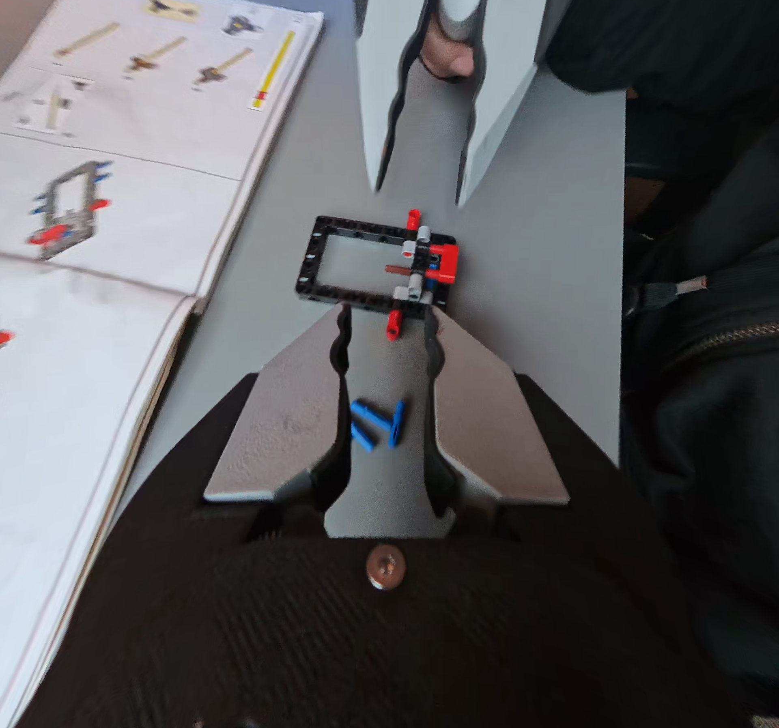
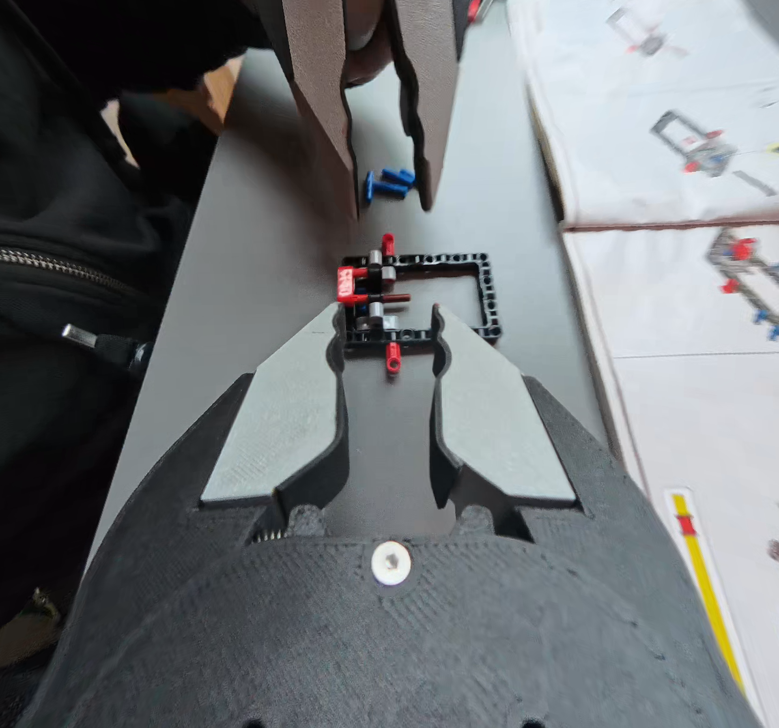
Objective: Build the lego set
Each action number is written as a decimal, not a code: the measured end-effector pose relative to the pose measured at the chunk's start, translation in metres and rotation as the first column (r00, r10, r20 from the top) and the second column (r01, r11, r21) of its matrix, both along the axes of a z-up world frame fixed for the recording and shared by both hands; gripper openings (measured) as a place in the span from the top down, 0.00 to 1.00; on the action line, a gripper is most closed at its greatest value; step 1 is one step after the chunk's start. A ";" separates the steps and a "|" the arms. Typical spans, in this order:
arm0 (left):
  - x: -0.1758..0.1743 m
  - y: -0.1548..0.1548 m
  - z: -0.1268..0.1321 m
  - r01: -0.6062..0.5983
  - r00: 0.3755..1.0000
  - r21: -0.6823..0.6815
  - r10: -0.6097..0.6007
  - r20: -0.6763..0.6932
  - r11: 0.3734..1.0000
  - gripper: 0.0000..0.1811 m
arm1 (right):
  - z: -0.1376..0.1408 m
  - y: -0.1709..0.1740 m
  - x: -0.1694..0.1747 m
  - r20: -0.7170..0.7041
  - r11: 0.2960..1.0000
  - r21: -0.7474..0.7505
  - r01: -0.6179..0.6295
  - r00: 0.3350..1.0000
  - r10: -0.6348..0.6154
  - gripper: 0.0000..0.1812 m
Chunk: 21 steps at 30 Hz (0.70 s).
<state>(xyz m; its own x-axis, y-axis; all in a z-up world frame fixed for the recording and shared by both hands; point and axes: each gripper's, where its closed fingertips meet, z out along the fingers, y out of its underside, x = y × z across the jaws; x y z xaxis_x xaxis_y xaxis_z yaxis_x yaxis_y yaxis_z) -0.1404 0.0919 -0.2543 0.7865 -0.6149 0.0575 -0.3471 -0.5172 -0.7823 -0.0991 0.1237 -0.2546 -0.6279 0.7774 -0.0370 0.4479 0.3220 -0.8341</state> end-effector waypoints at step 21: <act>-0.014 -0.062 -0.016 -0.191 0.981 -0.071 0.190 -0.029 0.979 0.77 | -0.039 -0.008 0.013 0.234 0.972 0.222 -0.074 0.972 0.020 0.65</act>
